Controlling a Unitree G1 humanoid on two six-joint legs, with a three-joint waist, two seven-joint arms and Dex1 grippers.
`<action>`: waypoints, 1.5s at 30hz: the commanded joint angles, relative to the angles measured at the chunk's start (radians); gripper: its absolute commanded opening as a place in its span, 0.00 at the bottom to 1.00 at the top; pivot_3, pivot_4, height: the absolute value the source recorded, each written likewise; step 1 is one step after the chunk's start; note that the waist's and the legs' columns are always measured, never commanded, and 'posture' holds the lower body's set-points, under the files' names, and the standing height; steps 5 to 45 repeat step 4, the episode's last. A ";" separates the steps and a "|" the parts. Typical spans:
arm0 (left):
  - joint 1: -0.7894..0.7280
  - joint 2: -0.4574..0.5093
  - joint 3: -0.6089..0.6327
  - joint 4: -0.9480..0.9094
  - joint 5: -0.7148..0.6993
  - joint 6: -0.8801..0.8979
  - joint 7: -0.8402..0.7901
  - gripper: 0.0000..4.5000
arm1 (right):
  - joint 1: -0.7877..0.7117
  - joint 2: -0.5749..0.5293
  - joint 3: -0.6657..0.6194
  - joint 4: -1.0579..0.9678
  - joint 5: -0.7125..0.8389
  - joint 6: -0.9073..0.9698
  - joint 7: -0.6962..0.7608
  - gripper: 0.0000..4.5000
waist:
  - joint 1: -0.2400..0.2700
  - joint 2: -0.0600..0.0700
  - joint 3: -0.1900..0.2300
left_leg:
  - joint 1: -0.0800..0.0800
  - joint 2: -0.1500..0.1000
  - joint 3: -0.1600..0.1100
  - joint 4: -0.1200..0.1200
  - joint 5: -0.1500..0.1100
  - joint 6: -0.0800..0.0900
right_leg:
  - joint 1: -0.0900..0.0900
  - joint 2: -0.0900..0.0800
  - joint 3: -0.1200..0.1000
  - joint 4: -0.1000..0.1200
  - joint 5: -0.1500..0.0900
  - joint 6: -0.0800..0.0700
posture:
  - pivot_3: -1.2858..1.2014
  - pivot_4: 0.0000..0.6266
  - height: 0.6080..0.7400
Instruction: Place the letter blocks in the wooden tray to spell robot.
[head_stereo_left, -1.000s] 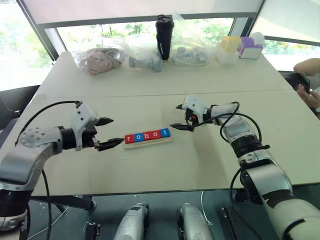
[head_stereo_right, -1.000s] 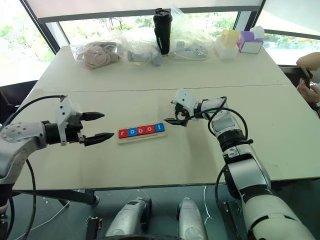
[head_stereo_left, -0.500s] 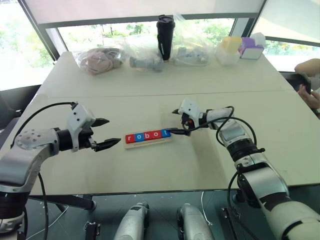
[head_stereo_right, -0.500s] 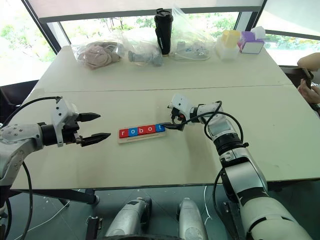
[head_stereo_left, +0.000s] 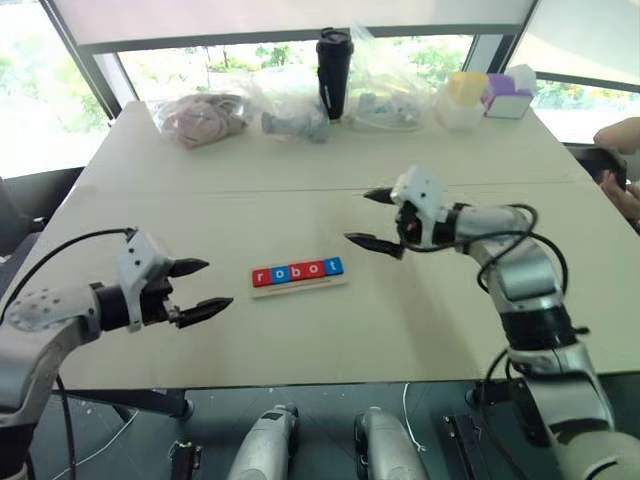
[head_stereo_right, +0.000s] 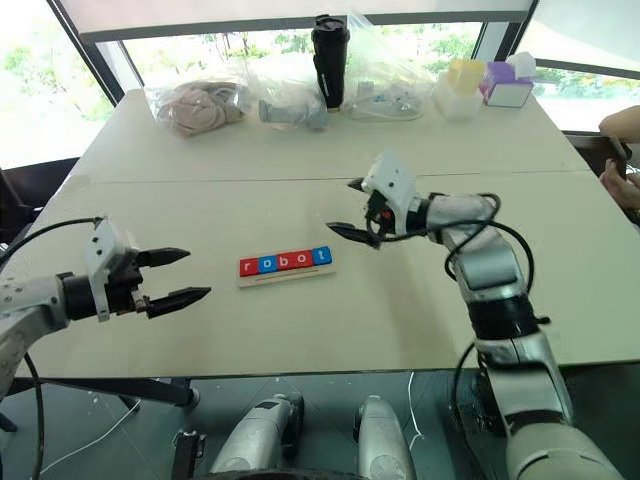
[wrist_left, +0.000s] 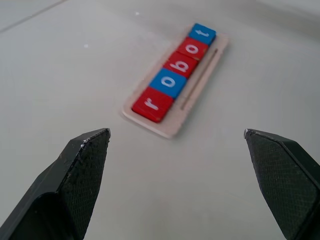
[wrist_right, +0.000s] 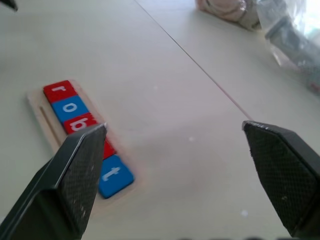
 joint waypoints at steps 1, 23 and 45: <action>0.051 -0.017 0.075 -0.053 -0.006 0.004 0.041 1.00 | 0.100 -0.041 -0.126 -0.269 0.152 0.239 -0.046 1.00 | -0.002 0.000 0.000 | -0.001 0.000 0.000 0.000 0.000 0.000 | -0.001 -0.001 0.000 0.000 0.000 0.000 | 0.52 0.24 1.00; 0.113 -0.054 0.058 -0.073 0.016 -0.026 0.061 1.00 | 0.253 -0.076 -0.161 -0.420 0.237 0.362 -0.065 1.00 | -0.004 0.000 -0.001 | -0.001 0.000 0.002 0.001 -0.001 -0.001 | -0.001 -0.002 0.001 0.000 0.000 0.000 | 0.52 0.24 1.00; 0.113 -0.054 0.058 -0.073 0.016 -0.026 0.061 1.00 | 0.253 -0.076 -0.161 -0.420 0.237 0.362 -0.065 1.00 | -0.004 0.000 -0.001 | -0.001 0.000 0.002 0.001 -0.001 -0.001 | -0.001 -0.002 0.001 0.000 0.000 0.000 | 0.52 0.24 1.00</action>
